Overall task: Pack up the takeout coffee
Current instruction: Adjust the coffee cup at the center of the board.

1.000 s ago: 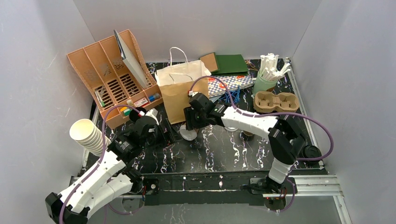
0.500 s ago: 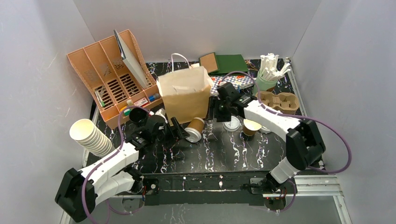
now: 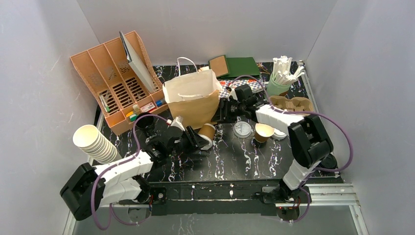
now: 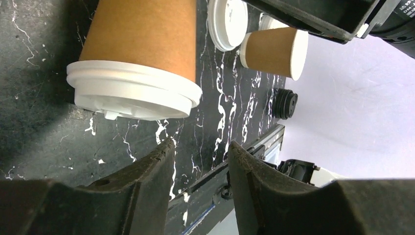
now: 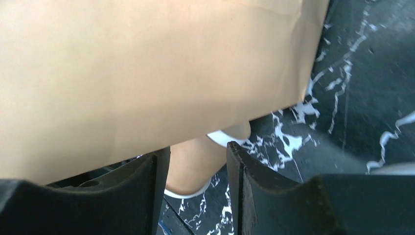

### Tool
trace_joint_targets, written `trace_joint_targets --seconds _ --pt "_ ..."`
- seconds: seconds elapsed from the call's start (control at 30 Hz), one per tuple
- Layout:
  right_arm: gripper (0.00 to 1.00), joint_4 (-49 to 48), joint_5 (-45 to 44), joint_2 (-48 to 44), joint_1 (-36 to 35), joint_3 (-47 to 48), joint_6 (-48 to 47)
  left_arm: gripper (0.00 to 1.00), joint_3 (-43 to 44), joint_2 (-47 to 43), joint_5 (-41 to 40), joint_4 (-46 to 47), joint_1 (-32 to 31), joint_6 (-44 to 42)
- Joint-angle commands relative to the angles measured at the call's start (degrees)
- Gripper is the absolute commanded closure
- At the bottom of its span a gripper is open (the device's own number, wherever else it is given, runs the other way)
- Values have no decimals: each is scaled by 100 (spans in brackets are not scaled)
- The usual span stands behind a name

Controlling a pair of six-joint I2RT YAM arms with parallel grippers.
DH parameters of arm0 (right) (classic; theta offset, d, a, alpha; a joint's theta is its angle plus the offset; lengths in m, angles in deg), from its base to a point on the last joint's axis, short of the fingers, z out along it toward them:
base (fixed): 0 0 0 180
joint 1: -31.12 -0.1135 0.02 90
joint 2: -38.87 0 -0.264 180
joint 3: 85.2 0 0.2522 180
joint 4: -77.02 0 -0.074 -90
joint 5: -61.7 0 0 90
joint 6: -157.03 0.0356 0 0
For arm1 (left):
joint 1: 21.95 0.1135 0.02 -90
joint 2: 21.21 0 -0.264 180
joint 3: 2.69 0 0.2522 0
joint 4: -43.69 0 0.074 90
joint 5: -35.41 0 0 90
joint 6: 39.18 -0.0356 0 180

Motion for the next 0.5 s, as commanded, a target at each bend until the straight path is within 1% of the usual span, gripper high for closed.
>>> trace_joint_targets --seconds 0.0,0.13,0.3,0.4,0.47 --pt "46 -1361 680 371 -14 -138 -51 55 50 308 -713 521 -120 271" --pt "44 -1682 719 621 -7 -177 -83 54 29 362 -1071 607 -117 264" --pt "43 -1827 826 872 -8 -207 -158 54 79 479 -1143 598 -123 196" --pt "48 -1875 948 932 -7 -272 -163 55 90 544 -1167 640 -123 199" --pt "53 -1901 1041 954 -7 -330 -103 57 124 583 -1152 621 -121 167"
